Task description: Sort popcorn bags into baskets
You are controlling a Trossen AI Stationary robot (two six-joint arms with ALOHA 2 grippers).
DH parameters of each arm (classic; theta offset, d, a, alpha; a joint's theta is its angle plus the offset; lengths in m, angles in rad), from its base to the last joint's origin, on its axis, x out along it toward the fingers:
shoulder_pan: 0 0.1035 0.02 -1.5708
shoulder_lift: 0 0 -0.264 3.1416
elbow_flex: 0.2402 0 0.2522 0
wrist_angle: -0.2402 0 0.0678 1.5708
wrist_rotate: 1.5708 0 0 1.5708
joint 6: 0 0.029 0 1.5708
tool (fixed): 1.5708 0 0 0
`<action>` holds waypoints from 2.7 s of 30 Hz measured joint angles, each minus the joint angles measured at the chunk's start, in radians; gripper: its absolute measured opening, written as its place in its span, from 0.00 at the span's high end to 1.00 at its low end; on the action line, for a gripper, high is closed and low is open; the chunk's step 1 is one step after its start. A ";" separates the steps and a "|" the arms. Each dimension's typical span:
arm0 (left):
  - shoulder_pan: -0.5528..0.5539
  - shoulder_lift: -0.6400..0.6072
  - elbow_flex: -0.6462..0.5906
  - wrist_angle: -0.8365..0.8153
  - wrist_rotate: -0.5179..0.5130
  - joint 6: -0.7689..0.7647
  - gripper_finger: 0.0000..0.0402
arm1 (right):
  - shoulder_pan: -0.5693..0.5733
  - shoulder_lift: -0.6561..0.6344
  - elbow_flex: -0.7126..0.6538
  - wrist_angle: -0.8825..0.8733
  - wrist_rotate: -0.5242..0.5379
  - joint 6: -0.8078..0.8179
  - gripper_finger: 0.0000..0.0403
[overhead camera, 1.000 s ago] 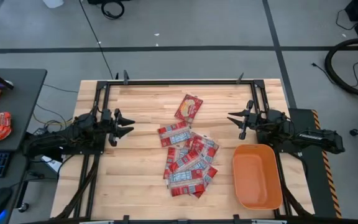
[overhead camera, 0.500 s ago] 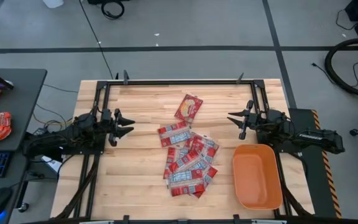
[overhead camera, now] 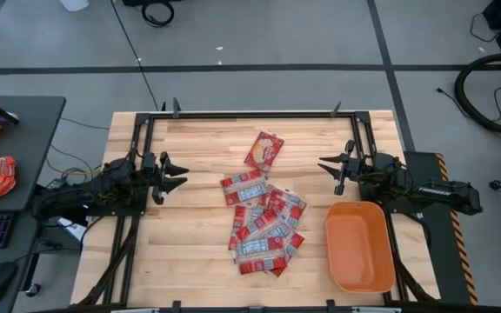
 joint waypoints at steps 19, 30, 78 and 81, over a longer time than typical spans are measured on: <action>0.000 0.000 0.000 0.195 -0.383 -0.162 0.58 | 0.000 0.000 0.000 0.000 0.000 0.000 0.78; 0.000 0.000 0.000 0.380 -0.453 -0.750 0.58 | -0.001 0.000 0.000 0.049 0.063 0.000 0.78; -0.068 1.102 0.810 0.292 -0.025 -0.447 0.58 | -0.002 0.590 0.611 0.400 0.024 0.980 0.78; -0.098 1.152 0.877 0.159 -0.025 -0.413 0.58 | -0.003 0.593 0.620 0.406 -0.059 0.975 0.78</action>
